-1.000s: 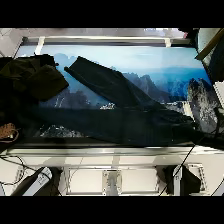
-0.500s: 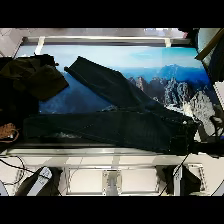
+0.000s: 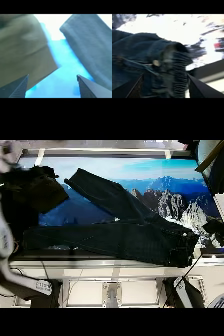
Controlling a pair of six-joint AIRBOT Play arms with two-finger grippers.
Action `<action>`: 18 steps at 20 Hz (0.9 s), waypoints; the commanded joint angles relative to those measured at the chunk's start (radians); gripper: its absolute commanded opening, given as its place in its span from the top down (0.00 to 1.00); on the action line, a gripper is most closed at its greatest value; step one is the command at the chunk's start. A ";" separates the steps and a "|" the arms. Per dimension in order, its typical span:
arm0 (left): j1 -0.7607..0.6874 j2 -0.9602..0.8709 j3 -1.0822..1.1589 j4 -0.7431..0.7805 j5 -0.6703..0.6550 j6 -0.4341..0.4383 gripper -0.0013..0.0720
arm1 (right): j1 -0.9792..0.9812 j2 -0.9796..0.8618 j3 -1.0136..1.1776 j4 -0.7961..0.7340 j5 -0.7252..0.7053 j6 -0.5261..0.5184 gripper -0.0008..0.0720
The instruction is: Fold the clothes and pants, and hang the long-sleeved shirts on hangers.
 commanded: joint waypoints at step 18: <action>-0.165 -0.578 0.323 0.107 0.367 -0.264 0.21 | 0.133 -0.288 0.021 0.189 -0.101 -0.001 0.20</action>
